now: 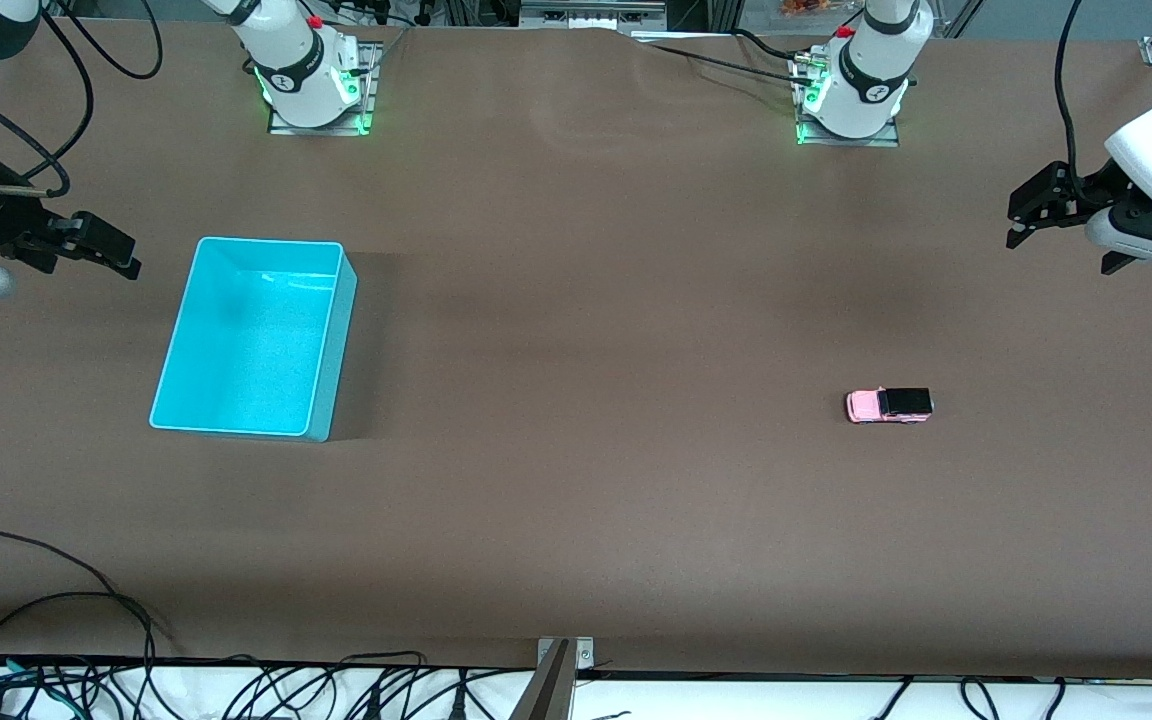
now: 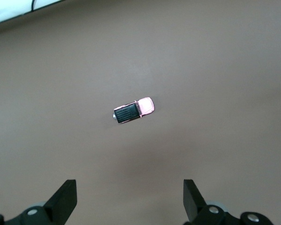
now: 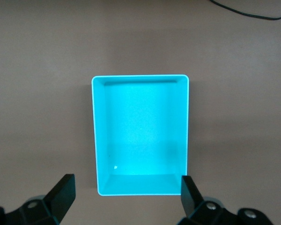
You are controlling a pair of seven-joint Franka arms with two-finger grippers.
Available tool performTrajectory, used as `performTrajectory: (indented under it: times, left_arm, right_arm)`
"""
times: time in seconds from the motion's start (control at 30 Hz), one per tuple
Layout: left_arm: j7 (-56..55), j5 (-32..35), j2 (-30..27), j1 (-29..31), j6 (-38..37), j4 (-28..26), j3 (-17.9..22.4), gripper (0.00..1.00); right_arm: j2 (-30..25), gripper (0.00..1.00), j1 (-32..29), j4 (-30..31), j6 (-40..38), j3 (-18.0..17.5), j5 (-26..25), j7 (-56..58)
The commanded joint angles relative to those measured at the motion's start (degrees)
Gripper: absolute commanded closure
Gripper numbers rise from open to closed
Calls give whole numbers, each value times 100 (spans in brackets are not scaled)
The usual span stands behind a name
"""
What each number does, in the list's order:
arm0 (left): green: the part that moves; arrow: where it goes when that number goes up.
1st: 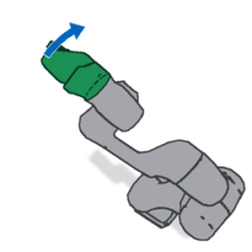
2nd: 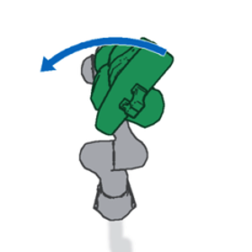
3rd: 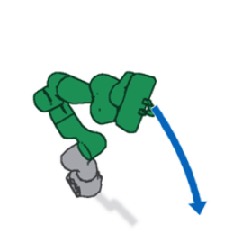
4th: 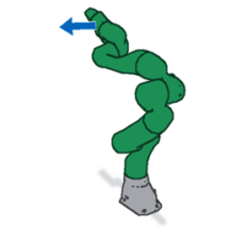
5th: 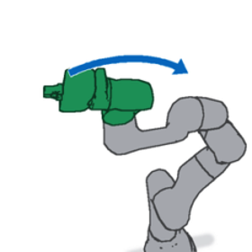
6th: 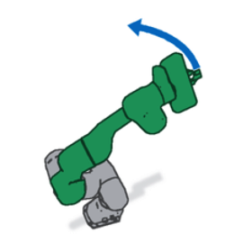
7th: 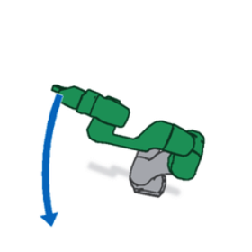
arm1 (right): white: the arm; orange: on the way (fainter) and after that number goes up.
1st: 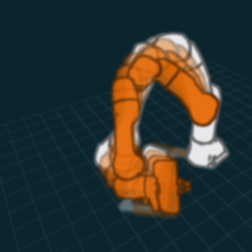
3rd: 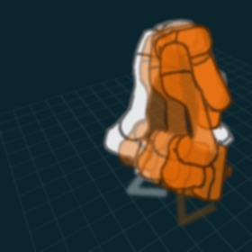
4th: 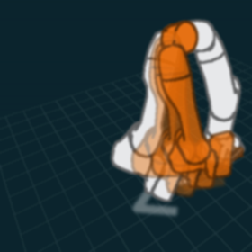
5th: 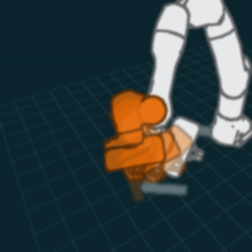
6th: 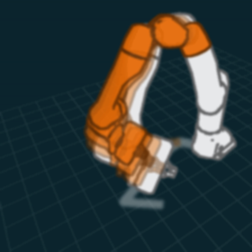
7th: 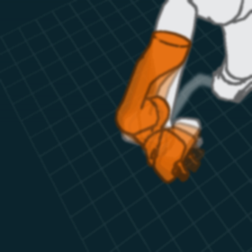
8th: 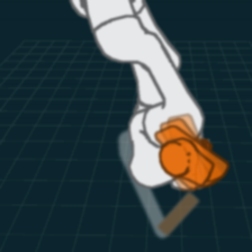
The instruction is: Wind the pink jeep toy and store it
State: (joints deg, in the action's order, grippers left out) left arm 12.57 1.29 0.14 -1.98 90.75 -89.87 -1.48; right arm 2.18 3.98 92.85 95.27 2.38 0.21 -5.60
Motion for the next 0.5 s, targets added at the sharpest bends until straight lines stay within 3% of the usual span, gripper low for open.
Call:
performTrajectory:
  times: [0.0, 0.47]
  left_arm:
    - [-693, -94, 118, 5, -145, 215, -19, 0]
    - [-791, -252, 109, 22, -295, 215, -10, 0]
  right_arm:
    - [46, 0, -20, -118, -44, -10, -30, 76]
    - [46, 0, -20, -118, -26, -10, -30, 85]
